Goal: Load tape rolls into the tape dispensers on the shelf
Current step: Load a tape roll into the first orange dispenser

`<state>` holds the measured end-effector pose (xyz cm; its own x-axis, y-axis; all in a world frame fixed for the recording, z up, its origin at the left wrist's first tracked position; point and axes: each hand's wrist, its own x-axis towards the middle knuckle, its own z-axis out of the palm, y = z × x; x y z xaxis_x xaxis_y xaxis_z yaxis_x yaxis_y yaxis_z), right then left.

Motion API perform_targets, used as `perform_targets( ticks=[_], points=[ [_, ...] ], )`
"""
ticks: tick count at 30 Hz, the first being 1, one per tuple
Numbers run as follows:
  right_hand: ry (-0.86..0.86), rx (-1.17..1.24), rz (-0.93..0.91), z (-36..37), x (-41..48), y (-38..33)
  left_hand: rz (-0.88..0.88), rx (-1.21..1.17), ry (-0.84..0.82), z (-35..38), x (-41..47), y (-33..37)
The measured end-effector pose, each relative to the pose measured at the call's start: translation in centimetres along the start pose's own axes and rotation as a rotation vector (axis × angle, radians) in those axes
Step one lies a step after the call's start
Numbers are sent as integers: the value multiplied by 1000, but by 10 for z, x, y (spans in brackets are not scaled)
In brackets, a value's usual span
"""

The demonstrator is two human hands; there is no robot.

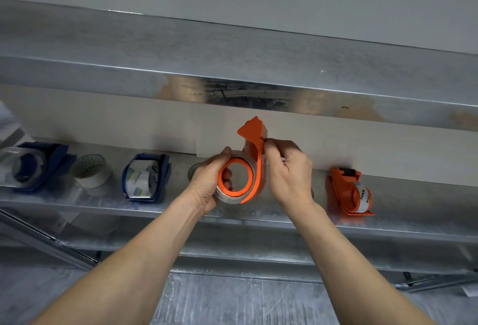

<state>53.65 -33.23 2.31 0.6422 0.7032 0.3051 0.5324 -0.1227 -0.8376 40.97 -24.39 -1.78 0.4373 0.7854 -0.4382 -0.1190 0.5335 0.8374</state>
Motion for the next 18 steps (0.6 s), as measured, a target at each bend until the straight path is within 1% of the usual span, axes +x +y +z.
perform_targets(
  ticks=[3, 5, 7, 10, 13, 16, 18],
  points=[
    [-87, -19, 3, 3, -6, -8, 64, -21, 53, 4, 1, 3],
    [-105, -66, 14, 8, -7, -6, 88, -5, 72, 7, 0, 4],
    [-105, -91, 65, 12, -6, -4, 119, 33, 94, 9, 1, 5],
    [-81, -10, 188, 20, 1, 9, 139, 111, 52, 11, 2, 6],
    [-38, 190, 346, 29, 6, 29, 79, 166, 18, 11, 5, 4],
    [-25, 319, 511, 35, 0, 51, -80, 208, -33, 10, 1, -2],
    [-26, 444, 642, 40, -8, 69, -145, 253, -69, 7, 1, -8]
  ],
)
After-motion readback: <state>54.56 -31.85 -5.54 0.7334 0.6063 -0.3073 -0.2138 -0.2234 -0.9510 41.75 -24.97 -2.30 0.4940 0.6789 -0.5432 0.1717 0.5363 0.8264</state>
